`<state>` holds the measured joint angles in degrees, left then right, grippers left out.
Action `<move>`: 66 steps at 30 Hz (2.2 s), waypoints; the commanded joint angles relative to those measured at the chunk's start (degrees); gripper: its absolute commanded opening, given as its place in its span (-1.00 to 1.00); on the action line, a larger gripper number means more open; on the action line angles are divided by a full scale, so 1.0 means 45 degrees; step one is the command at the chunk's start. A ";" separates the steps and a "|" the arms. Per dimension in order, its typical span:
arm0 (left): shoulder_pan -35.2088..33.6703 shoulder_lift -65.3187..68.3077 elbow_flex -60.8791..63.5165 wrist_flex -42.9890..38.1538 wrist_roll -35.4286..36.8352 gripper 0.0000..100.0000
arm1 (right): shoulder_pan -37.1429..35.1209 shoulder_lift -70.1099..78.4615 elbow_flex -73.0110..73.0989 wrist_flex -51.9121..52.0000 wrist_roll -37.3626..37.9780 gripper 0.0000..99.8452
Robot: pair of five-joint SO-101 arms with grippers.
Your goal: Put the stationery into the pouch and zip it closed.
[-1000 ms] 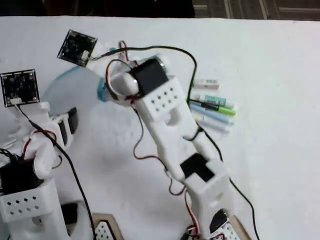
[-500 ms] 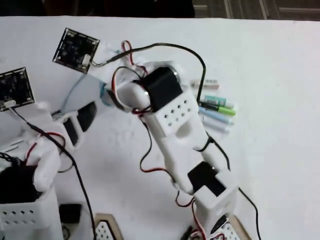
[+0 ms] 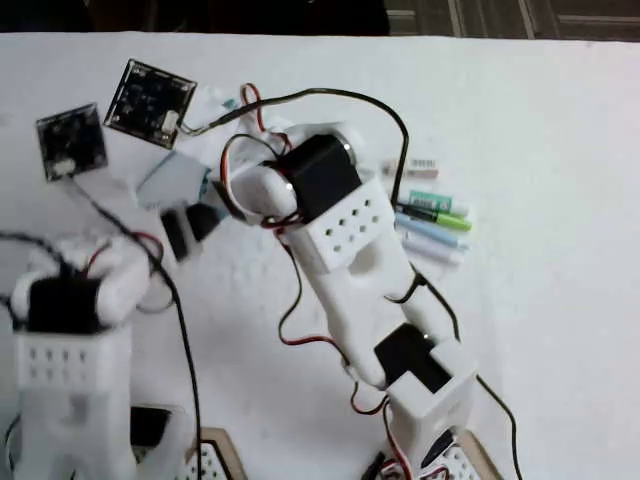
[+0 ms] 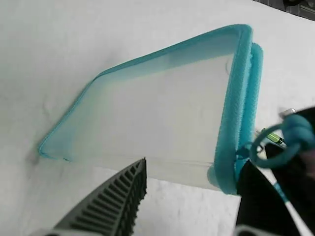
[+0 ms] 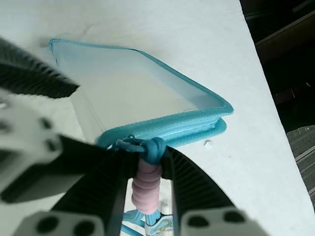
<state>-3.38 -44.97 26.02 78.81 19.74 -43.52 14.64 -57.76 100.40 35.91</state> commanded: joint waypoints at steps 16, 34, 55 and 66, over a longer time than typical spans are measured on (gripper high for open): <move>0.0186 0.1045 -0.0430 0.0274 -0.3223 -0.87 | 0.2002 -0.0557 -0.0156 -0.0420 -0.0137 -0.97; 0.0068 0.1045 -0.5958 0.5216 -0.4278 -0.95 | 0.4816 -0.0537 -0.0137 -0.0791 -0.0313 -0.97; -0.1944 0.1162 -0.5705 0.5236 -0.4337 -0.96 | 0.6007 -0.0987 0.3399 0.0225 0.3458 -0.70; -0.2022 0.1162 -0.5705 0.4669 -0.4298 -0.95 | 0.7199 -0.1709 0.3770 0.0205 0.4024 -0.40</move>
<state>-11.91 -40.13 0.26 101.58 0.40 -14.86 9.45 -41.41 100.31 51.30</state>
